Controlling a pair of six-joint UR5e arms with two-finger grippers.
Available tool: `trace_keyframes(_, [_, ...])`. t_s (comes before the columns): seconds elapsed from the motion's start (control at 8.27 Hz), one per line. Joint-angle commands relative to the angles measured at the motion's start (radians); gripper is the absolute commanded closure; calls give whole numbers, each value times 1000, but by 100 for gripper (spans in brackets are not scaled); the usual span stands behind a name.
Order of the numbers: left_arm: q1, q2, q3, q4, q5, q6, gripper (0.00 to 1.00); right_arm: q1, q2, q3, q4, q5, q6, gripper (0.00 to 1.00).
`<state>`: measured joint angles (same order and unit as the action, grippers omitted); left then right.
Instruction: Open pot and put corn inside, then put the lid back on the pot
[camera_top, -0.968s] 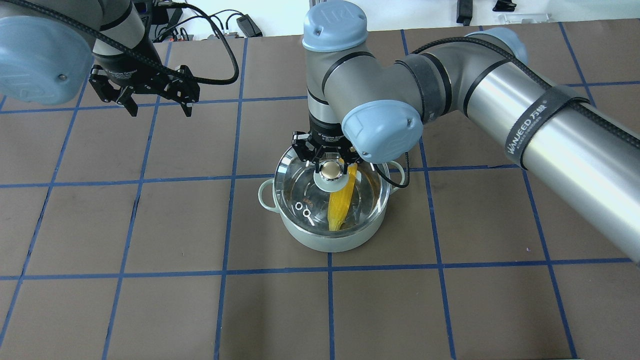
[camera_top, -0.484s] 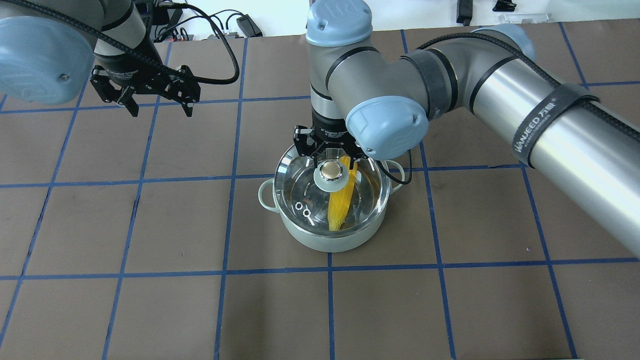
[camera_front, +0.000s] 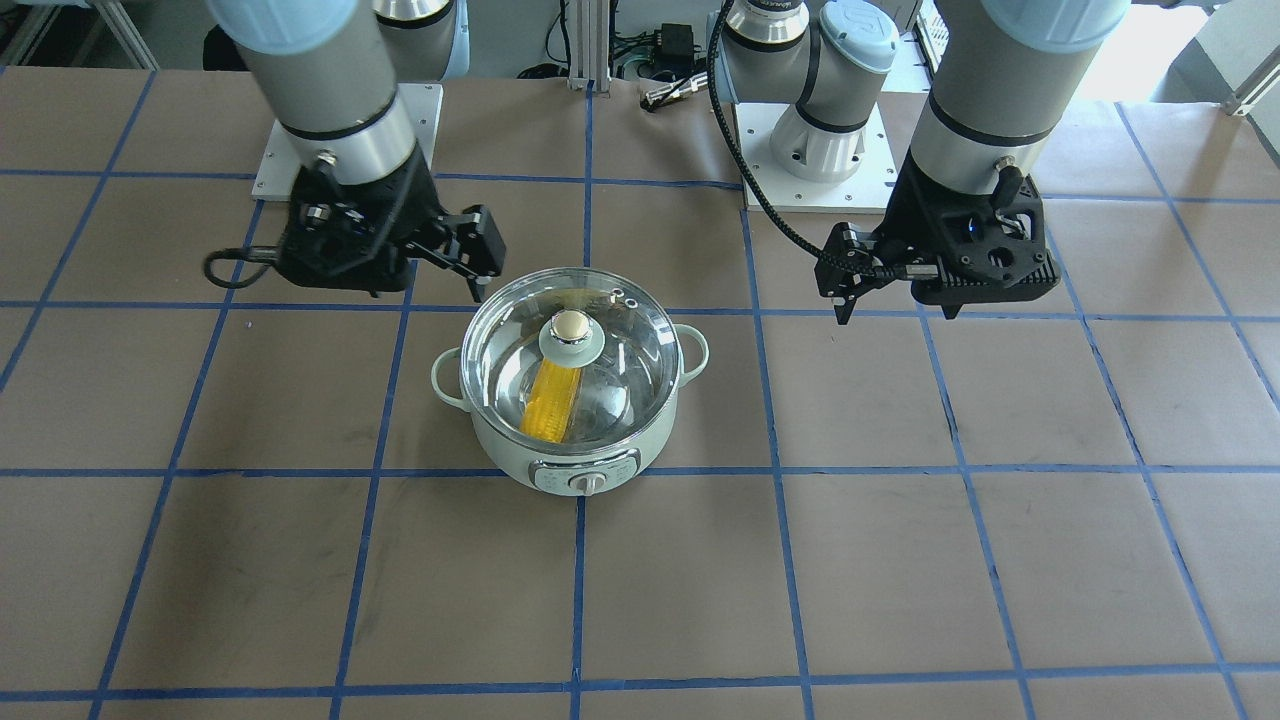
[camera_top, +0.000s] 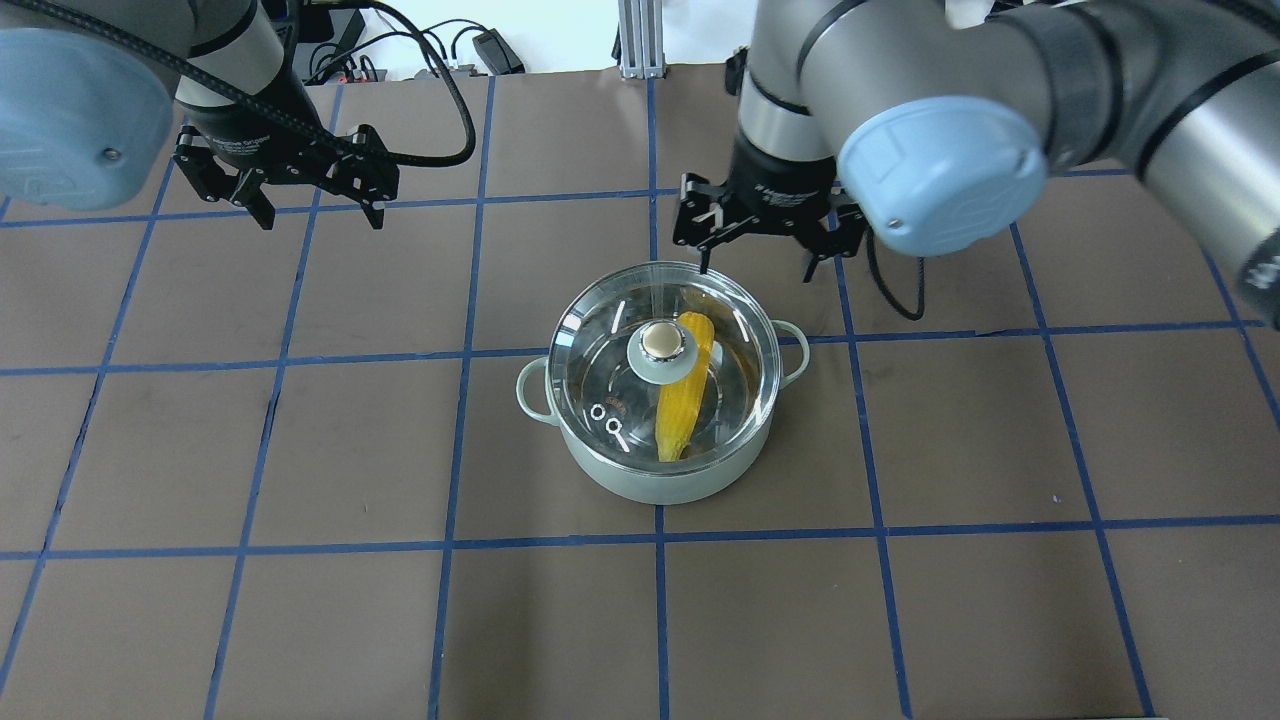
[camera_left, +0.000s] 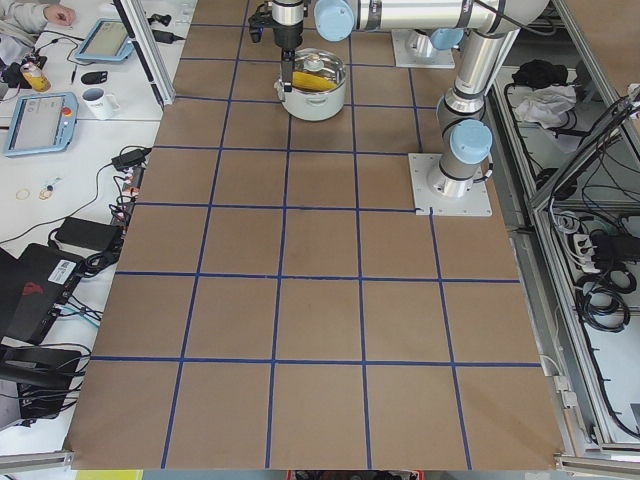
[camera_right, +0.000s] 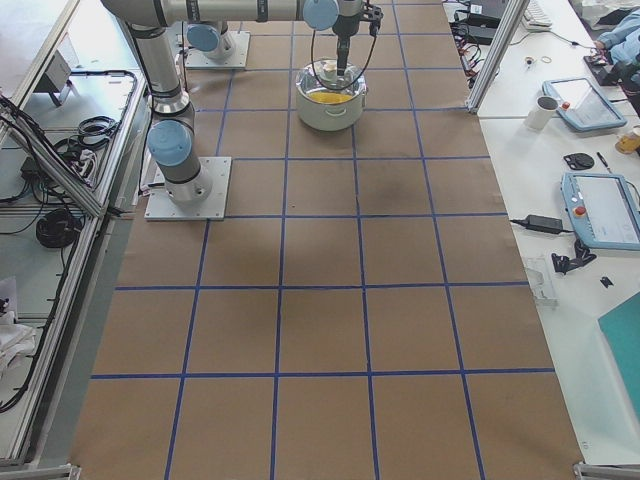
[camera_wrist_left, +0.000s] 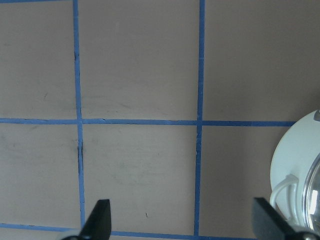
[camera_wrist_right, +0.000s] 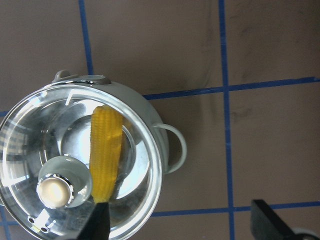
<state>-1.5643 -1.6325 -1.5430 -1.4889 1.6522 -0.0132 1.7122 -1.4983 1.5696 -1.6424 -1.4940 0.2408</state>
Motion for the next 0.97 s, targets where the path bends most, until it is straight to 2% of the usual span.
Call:
trace_keyframes(0.0, [0,17,3,-7,-88,7,0,-202,-162,-26,155,-15,-196,0])
trace_keyframes(0.12, [0,22,-3,-8,-83,9,0,-206,-187,-26,215,-75,-237,0])
trace_keyframes(0.24, [0,22,-3,-7,-81,9,0,-206,-188,-25,222,-101,-297,0])
trace_keyframes(0.85, [1,19,-5,1,-81,12,0,-204,-188,-23,208,-92,-343,0])
